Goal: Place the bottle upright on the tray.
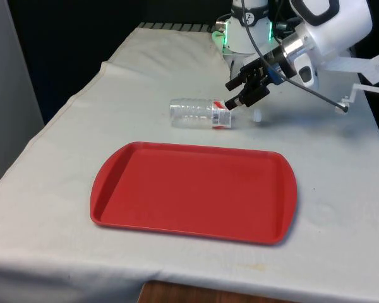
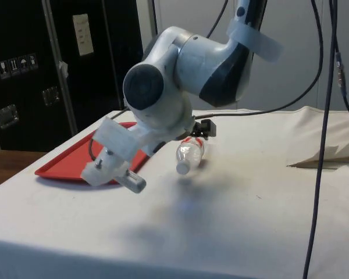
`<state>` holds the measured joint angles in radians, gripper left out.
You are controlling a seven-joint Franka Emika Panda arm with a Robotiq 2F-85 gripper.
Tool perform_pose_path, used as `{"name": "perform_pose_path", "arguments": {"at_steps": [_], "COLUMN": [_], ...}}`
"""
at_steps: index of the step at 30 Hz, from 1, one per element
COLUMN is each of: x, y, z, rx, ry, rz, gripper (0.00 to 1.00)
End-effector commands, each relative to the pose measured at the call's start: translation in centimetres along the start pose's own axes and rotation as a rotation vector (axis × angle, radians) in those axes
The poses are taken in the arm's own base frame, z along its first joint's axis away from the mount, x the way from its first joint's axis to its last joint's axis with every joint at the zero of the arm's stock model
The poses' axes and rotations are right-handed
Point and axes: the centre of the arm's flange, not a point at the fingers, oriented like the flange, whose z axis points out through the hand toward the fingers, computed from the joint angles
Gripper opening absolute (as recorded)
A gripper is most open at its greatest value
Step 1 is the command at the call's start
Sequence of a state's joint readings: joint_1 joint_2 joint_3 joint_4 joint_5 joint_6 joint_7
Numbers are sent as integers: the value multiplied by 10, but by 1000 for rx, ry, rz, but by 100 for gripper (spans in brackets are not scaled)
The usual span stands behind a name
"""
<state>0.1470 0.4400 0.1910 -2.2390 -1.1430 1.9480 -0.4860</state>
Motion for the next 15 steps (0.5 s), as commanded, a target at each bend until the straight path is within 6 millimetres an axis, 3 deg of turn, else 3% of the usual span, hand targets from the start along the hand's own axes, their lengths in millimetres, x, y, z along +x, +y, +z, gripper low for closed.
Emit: {"name": "perform_pose_path", "arguments": {"at_steps": [1,15], "x": [1,14], "y": [-1,-3], "z": [1,24], "rx": [-1,-38], "ry": [-4,-36], "rz": [2,11], "gripper": [100,100]}}
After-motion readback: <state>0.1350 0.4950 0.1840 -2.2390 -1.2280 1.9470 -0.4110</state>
